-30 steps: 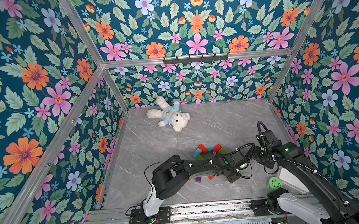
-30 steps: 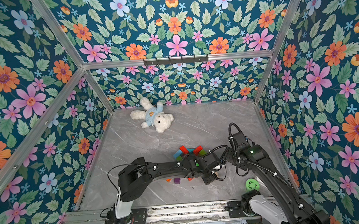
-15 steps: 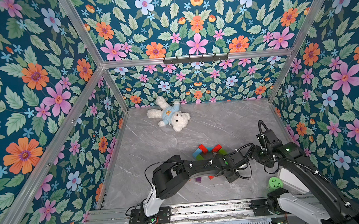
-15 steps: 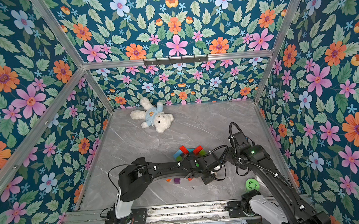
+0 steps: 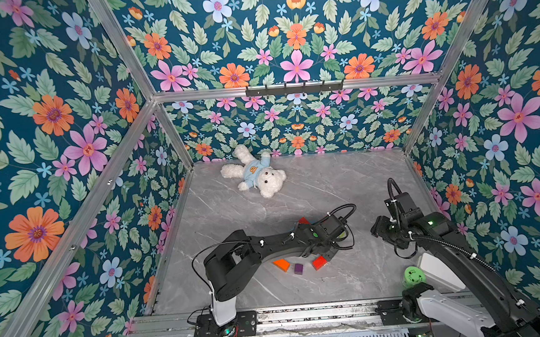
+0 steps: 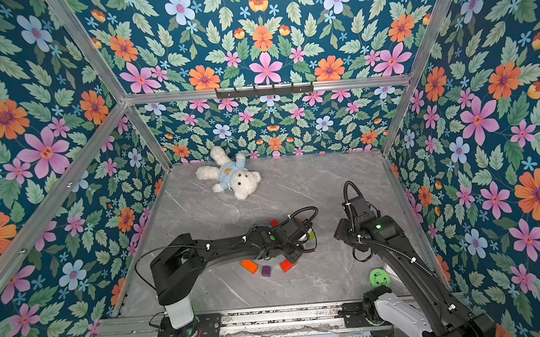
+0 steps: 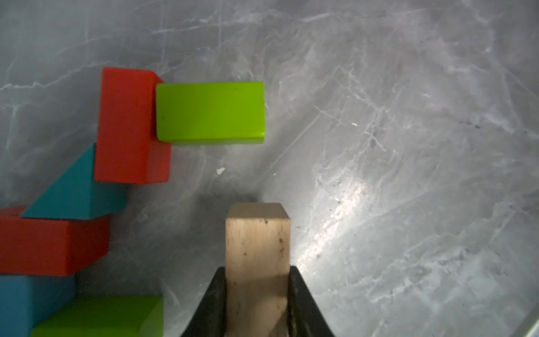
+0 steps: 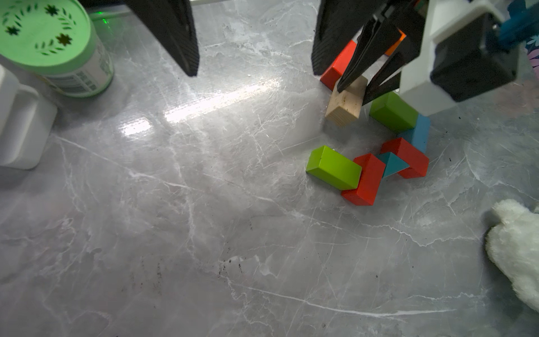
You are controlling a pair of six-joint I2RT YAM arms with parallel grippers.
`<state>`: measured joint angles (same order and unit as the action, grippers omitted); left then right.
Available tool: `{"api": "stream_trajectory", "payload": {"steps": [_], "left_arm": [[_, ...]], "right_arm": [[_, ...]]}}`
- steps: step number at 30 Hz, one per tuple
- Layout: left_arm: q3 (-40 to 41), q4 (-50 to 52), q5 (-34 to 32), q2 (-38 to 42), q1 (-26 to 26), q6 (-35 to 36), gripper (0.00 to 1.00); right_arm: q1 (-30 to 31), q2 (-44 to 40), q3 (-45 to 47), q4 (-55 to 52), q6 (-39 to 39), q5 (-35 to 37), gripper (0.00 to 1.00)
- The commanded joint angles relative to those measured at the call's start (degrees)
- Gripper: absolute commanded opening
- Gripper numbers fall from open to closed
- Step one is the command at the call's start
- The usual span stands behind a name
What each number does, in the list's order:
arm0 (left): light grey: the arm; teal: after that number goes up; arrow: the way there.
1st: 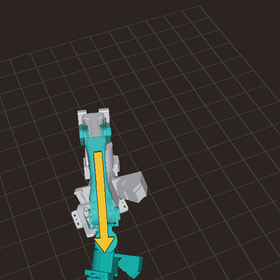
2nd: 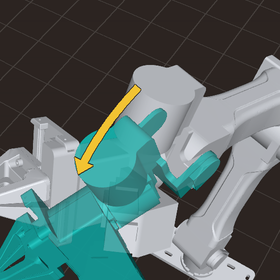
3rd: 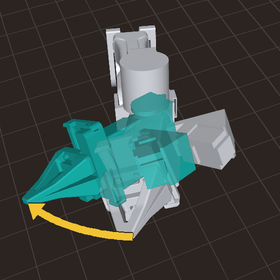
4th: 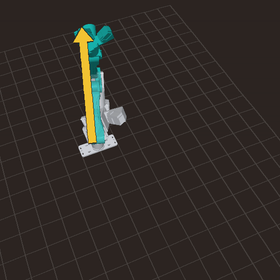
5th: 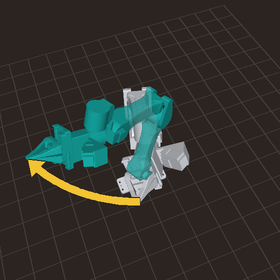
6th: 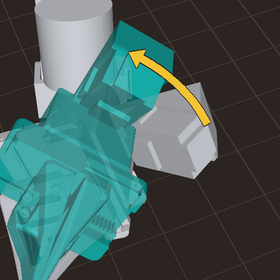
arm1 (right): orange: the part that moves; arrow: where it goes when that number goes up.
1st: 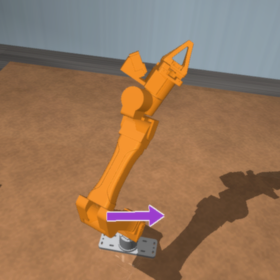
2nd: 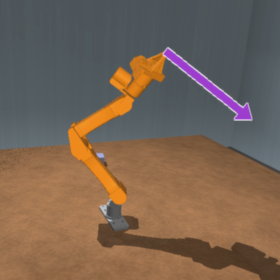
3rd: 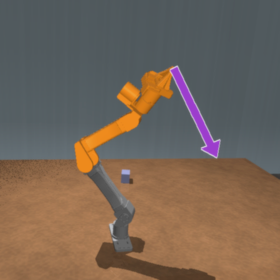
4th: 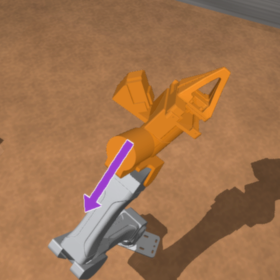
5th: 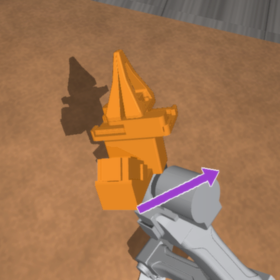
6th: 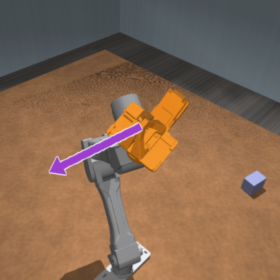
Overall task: Assemble a heart with building blocks
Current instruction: Assemble the building block at the center of the board.
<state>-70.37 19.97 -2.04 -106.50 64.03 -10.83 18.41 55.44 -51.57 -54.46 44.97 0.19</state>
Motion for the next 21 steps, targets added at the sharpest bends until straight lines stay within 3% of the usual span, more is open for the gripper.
{"api": "stream_trajectory", "payload": {"steps": [1, 10, 11, 13, 15, 21], "left_arm": [[-1.4, -1.0, -0.9, -1.4, -0.5, -1.0, 0.00], [-5.5, -1.1, 0.6, -5.8, -0.9, 0.3, 0.00], [-5.7, -1.0, 0.8, -6.0, -0.9, 0.3, 0.02], [-6.0, -0.8, 0.7, -6.4, -1.0, 0.2, 0.21], [-5.9, -0.8, 0.7, -6.4, -1.0, 0.0, 0.30], [-5.8, -1.0, 0.9, -6.3, -1.0, 0.0, 0.26]], "right_arm": [[0.0, -0.1, -0.3, 0.0, 0.1, 0.2, 0.64], [0.0, -0.3, 0.5, 0.3, 0.2, 0.1, 0.63], [0.0, -0.4, 0.7, 0.3, 0.2, 0.1, 0.63], [0.0, -0.6, 0.7, 0.3, 0.1, 0.2, 0.63], [0.0, -0.7, 0.8, 0.1, 0.2, 0.3, 0.63], [0.0, -0.8, 1.2, 0.6, 0.3, 0.1, 0.63]]}}
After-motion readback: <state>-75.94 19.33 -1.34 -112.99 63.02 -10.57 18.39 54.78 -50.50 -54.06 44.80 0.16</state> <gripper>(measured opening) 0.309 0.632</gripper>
